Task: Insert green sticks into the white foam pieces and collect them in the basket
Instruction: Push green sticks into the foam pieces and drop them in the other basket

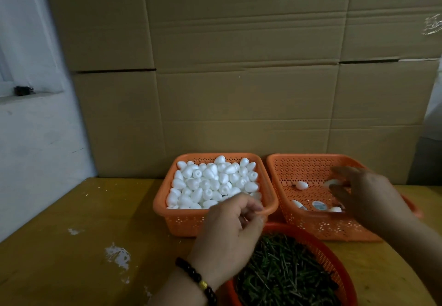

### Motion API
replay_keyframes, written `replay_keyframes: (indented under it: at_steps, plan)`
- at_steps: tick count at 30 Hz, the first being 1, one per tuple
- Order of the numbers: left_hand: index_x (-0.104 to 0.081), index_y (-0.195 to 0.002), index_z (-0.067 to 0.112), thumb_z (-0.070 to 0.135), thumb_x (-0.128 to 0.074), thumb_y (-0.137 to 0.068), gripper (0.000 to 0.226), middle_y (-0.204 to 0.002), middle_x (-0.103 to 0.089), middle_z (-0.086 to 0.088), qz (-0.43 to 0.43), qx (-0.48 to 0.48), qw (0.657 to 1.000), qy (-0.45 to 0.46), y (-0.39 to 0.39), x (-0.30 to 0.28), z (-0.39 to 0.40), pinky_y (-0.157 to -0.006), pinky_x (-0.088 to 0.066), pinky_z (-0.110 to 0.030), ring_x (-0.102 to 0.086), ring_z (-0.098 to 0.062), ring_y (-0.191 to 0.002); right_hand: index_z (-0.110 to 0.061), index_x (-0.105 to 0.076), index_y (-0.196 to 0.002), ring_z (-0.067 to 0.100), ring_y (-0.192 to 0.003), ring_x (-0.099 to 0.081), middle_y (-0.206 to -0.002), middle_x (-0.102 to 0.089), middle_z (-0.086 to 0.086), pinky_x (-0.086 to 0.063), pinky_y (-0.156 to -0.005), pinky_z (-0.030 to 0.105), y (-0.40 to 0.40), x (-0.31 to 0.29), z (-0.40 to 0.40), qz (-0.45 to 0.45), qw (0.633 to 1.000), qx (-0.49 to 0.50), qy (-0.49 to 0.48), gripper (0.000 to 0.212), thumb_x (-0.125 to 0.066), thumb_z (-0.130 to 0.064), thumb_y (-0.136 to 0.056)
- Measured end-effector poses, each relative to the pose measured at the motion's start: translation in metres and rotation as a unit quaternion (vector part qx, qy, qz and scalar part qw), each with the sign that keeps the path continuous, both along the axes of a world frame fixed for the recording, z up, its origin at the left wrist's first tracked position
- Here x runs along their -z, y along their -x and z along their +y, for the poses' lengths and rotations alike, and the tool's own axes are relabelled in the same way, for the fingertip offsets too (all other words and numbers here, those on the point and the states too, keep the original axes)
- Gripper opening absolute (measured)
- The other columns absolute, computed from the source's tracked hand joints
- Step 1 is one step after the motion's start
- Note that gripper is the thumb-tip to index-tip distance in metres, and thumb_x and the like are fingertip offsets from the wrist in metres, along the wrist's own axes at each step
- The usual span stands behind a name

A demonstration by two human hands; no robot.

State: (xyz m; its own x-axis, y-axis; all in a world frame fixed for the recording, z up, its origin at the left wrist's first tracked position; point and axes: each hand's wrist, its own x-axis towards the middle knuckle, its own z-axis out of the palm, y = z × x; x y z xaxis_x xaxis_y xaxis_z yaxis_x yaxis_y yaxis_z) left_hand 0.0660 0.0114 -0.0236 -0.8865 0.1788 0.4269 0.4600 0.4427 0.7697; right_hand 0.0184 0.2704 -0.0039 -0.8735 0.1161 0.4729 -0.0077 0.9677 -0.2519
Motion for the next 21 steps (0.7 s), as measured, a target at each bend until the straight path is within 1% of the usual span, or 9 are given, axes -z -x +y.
replay_keyframes:
  at_steps: [5,8,10,12,13,15,17,19,21]
  plan:
    - [-0.065,-0.098,0.031,0.019,-0.060,-0.090,0.015,-0.076,-0.060,0.019,0.023,-0.072,0.990,0.120,0.037,-0.016,-0.026,-0.059,-0.042,-0.008,-0.056,0.006,-0.068,-0.017,-0.062,-0.117,0.018,-0.084,-0.063,-0.115,-0.063,0.006,-0.044,-0.070,0.024,-0.030,0.001,-0.013,0.124,0.990,-0.068,-0.004,0.039,-0.067,-0.006,-0.080]
    - [-0.064,-0.111,0.026,0.016,-0.056,-0.091,0.024,-0.090,-0.060,0.015,-0.037,-0.089,0.973,0.209,0.067,-0.024,-0.041,-0.067,-0.041,-0.005,-0.054,0.005,-0.082,-0.037,-0.063,-0.104,-0.008,-0.075,-0.056,-0.104,-0.060,-0.019,-0.046,-0.067,0.011,-0.063,0.003,-0.034,0.064,0.980,-0.190,-0.001,0.037,-0.069,-0.015,-0.075]
    - [-0.062,-0.115,0.029,0.020,-0.060,-0.089,0.028,-0.108,-0.059,0.010,-0.092,-0.087,0.947,0.295,0.084,-0.024,-0.046,-0.095,-0.042,-0.018,-0.052,-0.006,-0.112,-0.051,-0.060,-0.094,-0.011,-0.079,-0.059,-0.099,-0.062,-0.023,-0.044,-0.067,0.003,-0.079,0.005,-0.050,-0.041,0.971,-0.236,-0.015,0.044,-0.082,-0.028,-0.063]
    - [-0.061,-0.118,0.033,0.028,-0.065,-0.086,0.032,-0.127,-0.056,0.003,-0.126,-0.089,0.913,0.376,0.098,-0.021,-0.047,-0.110,-0.033,-0.037,-0.041,-0.018,-0.131,-0.055,-0.061,-0.092,-0.007,-0.100,-0.058,-0.113,-0.059,-0.023,-0.029,-0.064,0.000,-0.087,0.008,-0.063,-0.104,0.961,-0.235,-0.096,0.040,-0.081,-0.054,-0.057]
    - [-0.061,-0.119,0.033,0.029,-0.066,-0.086,0.034,-0.129,-0.056,0.002,-0.141,-0.086,0.903,0.396,0.102,-0.018,-0.047,-0.111,-0.032,-0.038,-0.041,-0.018,-0.131,-0.057,-0.060,-0.095,-0.007,-0.114,-0.051,-0.120,-0.054,-0.026,-0.029,-0.081,0.011,-0.089,0.011,-0.069,-0.103,0.958,-0.235,-0.125,0.035,-0.071,-0.064,-0.062]
    - [-0.061,-0.120,0.032,0.029,-0.069,-0.084,0.037,-0.126,-0.057,0.002,-0.166,-0.069,0.898,0.402,0.111,-0.015,-0.047,-0.106,-0.038,-0.034,-0.048,-0.016,-0.122,-0.061,-0.060,-0.083,-0.017,-0.127,-0.030,-0.102,-0.060,-0.029,-0.005,-0.110,0.022,-0.096,0.018,-0.071,-0.090,0.955,-0.225,-0.171,0.028,-0.049,-0.076,-0.062]
    - [-0.062,-0.118,0.031,0.032,-0.072,-0.080,0.039,-0.123,-0.056,0.003,-0.163,-0.063,0.899,0.401,0.118,-0.013,-0.046,-0.104,-0.041,-0.034,-0.049,-0.017,-0.117,-0.061,-0.062,-0.070,-0.023,-0.122,-0.028,-0.077,-0.060,-0.033,0.020,-0.110,0.021,-0.103,0.017,-0.073,-0.103,0.951,-0.229,-0.179,0.025,-0.044,-0.075,-0.058]
    - [-0.064,-0.116,0.031,0.035,-0.072,-0.078,0.038,-0.118,-0.056,0.007,-0.111,-0.091,0.896,0.420,0.122,-0.012,-0.042,-0.103,-0.039,-0.032,-0.047,-0.012,-0.111,-0.064,-0.061,-0.078,-0.020,-0.095,-0.054,-0.080,-0.058,-0.037,0.017,-0.112,0.026,-0.105,0.013,-0.078,-0.164,0.942,-0.224,-0.189,0.018,-0.049,-0.068,-0.066]
    - [-0.062,-0.115,0.034,0.041,-0.066,-0.081,0.035,-0.124,-0.051,0.010,-0.044,-0.135,0.878,0.457,0.125,-0.011,-0.038,-0.108,-0.030,-0.033,-0.042,-0.014,-0.117,-0.066,-0.054,-0.104,-0.012,-0.107,-0.053,-0.104,-0.054,-0.036,-0.004,-0.109,0.027,-0.100,0.013,-0.082,-0.206,0.936,-0.234,-0.163,0.025,-0.043,-0.057,-0.084]
